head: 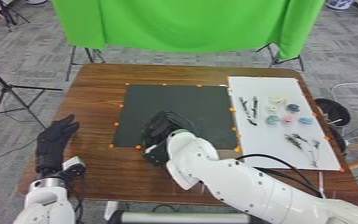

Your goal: Arrange flowers

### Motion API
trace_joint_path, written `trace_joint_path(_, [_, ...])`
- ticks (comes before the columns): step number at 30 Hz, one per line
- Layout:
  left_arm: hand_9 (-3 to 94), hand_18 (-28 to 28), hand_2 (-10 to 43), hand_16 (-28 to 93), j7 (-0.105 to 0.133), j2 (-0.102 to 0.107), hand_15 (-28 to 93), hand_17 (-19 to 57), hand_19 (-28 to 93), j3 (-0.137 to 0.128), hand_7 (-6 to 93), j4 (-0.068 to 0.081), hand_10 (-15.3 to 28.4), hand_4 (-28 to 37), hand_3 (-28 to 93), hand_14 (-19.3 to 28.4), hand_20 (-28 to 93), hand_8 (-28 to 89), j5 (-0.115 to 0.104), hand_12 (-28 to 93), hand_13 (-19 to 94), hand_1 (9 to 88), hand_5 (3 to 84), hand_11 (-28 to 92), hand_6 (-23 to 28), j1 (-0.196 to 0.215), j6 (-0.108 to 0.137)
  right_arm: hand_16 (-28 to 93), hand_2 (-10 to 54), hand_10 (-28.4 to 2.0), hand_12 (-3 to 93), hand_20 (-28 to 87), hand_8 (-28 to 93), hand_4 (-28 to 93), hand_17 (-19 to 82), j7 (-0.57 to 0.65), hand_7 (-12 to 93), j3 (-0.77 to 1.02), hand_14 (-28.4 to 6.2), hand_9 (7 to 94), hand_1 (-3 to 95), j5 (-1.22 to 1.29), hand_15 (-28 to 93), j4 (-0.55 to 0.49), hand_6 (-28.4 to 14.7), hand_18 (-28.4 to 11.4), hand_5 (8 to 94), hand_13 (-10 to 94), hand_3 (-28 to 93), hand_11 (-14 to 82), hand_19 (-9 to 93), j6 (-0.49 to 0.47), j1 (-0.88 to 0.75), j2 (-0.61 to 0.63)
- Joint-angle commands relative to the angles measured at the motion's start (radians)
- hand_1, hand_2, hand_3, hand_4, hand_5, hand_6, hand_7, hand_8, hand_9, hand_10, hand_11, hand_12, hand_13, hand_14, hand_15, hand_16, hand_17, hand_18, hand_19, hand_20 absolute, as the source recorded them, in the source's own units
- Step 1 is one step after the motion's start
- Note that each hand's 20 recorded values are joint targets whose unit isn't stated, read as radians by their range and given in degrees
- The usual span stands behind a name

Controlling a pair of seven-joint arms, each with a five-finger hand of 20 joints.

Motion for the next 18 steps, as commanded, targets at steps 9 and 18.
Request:
trace_joint_path(9, [51.8, 7.7, 33.0, -2, -0.013, -0.011, 18, 14.1, 4, 0.009, 11.9, -0.007, 13.8, -28.3, 69, 14.0, 22, -9, 0.001, 9, 39, 17.9, 52.0, 20, 4.0, -0.001, 0.014, 16, -9.5, -13.1, 27.9, 46, 3, 1, 79, -0.008, 53, 0.002, -2.6, 93.6, 60.5, -0.001, 50, 0.006, -6.3, -2.9, 66.4, 94, 62, 13.0, 72, -0.004, -0.016, -0.007])
trace_joint_path(18, [51.3, 7.9, 31.9, -2, -0.019, -0.011, 19, 13.8, 4, 0.007, 12.1, -0.008, 13.9, -28.3, 69, 14.1, 21, -9, 0.002, 9, 39, 17.7, 51.6, 20, 3.7, 0.002, 0.011, 20, -2.2, -15.4, 18.7, 44, -10, -2, 77, -0.107, 50, -0.065, -4.7, 89.2, 29.6, -0.174, 48, 0.006, -4.5, -5.6, 67.0, 94, 69, 22.8, 76, -0.012, -0.008, 0.031])
